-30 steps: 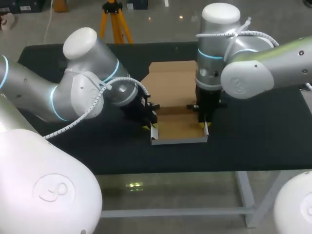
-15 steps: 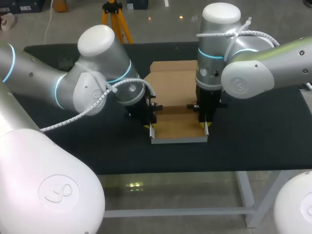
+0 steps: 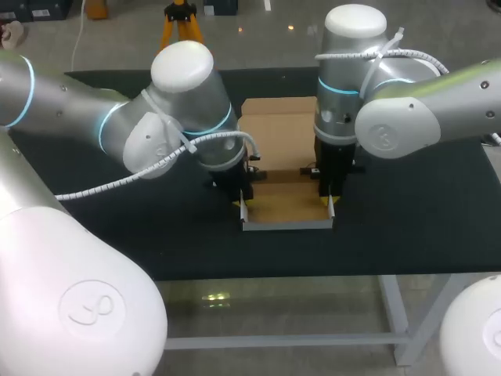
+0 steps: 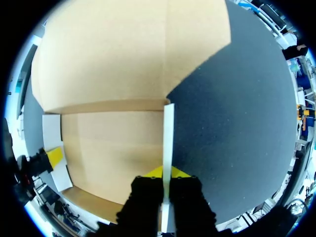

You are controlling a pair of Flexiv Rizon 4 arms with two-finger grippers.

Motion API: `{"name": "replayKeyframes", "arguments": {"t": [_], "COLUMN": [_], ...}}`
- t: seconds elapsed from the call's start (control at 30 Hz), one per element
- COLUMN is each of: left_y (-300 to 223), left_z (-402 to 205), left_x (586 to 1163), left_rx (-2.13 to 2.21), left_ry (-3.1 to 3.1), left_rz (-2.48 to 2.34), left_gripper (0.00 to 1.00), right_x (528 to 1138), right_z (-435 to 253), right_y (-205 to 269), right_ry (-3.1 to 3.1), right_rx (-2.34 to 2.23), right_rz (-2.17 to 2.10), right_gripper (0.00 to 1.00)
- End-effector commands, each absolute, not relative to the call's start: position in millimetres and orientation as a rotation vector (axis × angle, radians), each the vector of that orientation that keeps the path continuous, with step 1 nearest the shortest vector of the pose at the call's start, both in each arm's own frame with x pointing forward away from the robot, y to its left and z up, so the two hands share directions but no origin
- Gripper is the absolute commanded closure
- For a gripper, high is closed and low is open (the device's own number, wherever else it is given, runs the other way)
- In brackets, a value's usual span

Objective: Assemble the packaging by folding the flat box into shape, placing the metal phone stand inside, and closing the box properly

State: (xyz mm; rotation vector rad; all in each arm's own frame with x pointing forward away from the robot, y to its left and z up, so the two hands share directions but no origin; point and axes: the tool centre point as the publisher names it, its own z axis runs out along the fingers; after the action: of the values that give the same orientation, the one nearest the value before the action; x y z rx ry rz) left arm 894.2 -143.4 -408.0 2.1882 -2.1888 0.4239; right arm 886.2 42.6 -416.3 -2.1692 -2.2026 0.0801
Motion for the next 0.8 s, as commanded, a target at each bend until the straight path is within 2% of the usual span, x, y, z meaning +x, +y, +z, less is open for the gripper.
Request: {"name": "replayKeyframes", "arguments": {"t": [0.03, 0.1, 0.8], "left_y": [-150.3, -149.9, -146.8], "left_z": [-413.6, -414.2, -418.3], "left_x": [894.1, 894.2, 888.6], "left_rx": [2.465, 2.476, 2.482], "left_ry": [-2.356, -2.351, -2.331], "left_rz": [-0.007, -0.021, -0.144], "left_gripper": [0.91, 1.00, 1.00], "right_x": [885.9, 885.9, 885.2], "right_z": [-416.1, -416.1, -414.2], "right_y": [46.3, 46.3, 47.1], "right_ry": [-2.204, -2.204, -2.218], "right_rx": [-2.167, -2.167, -2.182], "right_rz": [0.084, 0.084, 0.096], "right_gripper": [1.00, 1.00, 1.00]}}
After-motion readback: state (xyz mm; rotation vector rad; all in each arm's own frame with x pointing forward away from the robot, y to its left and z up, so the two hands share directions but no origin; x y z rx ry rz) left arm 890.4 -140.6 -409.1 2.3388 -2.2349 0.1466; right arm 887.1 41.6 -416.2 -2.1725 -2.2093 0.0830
